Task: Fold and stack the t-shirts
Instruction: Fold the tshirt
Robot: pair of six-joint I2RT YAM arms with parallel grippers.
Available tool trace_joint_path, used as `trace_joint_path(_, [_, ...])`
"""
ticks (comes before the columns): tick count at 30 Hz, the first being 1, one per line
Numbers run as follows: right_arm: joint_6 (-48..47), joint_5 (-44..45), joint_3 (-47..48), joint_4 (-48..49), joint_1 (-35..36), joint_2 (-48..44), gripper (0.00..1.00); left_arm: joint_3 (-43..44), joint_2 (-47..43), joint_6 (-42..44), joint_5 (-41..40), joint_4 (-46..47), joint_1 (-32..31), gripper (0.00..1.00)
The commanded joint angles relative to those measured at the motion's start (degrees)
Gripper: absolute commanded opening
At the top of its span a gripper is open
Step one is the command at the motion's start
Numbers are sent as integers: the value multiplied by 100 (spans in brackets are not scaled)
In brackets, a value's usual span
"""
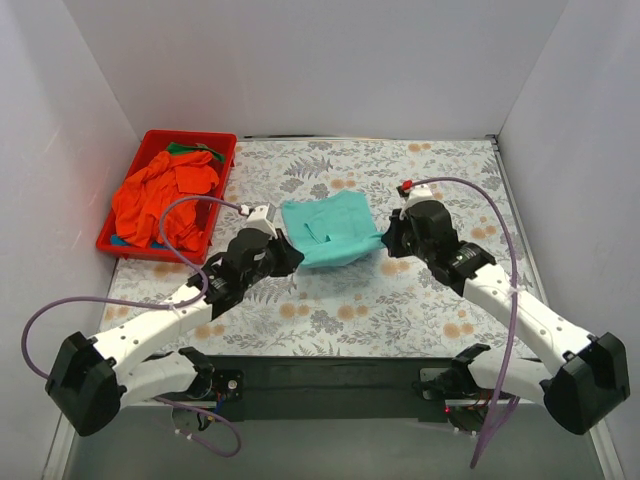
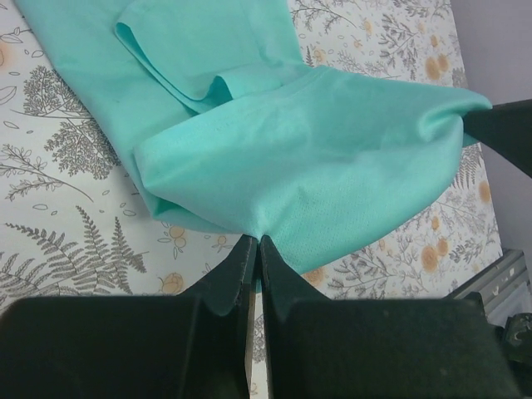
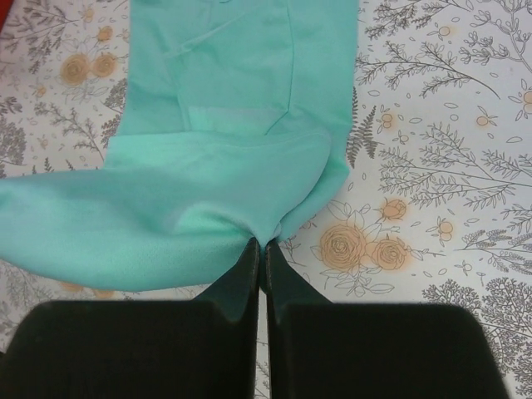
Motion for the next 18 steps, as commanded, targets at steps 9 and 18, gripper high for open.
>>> trace_joint_path(9, [-353,416,1418,330,-174,1480,1,381,1164,266,419,1017,515,0])
trace_joint_path(18, [-547,363,2183,365,-306,2254,1,584,1648,336,1457,1421,1289,0])
